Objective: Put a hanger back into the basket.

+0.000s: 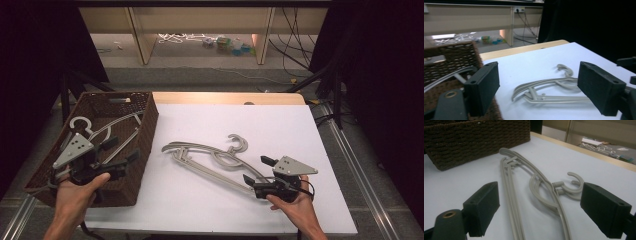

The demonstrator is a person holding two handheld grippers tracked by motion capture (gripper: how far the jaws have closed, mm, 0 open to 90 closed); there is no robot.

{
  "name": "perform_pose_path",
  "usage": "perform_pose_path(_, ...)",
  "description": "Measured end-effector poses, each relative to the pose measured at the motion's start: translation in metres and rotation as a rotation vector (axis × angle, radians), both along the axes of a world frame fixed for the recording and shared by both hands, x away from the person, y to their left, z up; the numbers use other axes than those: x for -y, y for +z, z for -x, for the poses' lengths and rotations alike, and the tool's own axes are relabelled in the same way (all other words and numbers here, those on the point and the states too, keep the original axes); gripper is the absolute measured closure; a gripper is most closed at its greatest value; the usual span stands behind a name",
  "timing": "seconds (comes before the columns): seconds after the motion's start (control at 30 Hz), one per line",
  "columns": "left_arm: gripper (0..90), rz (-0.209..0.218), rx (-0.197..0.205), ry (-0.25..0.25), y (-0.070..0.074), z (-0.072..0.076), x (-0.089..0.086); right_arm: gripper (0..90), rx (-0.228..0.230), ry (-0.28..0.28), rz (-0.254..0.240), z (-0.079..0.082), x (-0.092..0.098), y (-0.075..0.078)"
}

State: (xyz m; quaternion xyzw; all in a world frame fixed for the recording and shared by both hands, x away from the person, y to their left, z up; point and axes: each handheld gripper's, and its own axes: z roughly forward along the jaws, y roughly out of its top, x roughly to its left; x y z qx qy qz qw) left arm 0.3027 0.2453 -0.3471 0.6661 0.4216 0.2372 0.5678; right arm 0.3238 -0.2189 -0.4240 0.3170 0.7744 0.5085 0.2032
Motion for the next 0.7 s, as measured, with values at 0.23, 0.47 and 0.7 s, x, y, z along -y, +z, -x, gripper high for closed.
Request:
perform_pose_path(0.23, 16.6, 0.009, 0.054, -0.006, -0.012, 0.005, 0.011, 16.4, 0.005, 0.008, -0.008, 0.0, 0.0, -0.001)
perform_pose_path(0.47, 16.6, 0.022, 0.062, -0.028, -0.027, 0.007, 0.021, 16.3, 0.006, 0.008, -0.01, 0.002, -0.002, -0.001)
perform_pose_path(0.7, 16.6, -0.008, 0.082, -0.067, -0.039, 0.014, 0.036, 16.3, -0.005, 0.03, -0.005, -0.001, -0.006, -0.003)
